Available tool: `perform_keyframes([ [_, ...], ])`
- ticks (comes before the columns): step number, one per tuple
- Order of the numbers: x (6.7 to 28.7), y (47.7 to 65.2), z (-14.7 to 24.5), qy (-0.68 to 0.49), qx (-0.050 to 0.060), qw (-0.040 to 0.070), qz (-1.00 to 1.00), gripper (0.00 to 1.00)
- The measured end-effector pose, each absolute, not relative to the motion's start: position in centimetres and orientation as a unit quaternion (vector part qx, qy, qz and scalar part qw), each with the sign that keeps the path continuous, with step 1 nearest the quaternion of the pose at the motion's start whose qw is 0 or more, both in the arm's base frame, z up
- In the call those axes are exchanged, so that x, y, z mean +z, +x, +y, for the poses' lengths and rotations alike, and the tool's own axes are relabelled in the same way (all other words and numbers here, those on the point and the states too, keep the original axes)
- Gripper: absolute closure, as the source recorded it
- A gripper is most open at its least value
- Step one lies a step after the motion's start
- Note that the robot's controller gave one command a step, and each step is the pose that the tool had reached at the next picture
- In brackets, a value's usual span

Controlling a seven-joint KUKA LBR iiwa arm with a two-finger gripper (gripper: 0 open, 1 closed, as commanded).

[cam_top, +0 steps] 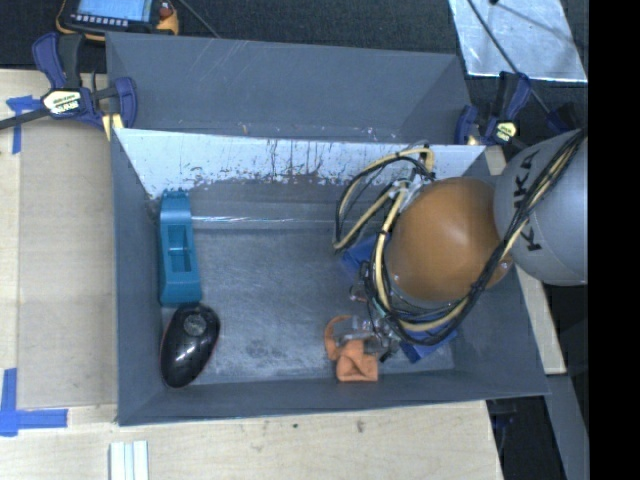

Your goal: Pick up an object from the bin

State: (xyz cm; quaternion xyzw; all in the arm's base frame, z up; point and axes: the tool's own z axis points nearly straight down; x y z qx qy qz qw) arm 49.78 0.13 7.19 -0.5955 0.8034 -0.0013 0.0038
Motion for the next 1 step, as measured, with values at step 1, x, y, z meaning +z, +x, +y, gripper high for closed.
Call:
perform_keyframes([
  [1, 7.19, 49.78, 0.14, -0.596, -0.001, 0.004, 0.803, 1.00],
])
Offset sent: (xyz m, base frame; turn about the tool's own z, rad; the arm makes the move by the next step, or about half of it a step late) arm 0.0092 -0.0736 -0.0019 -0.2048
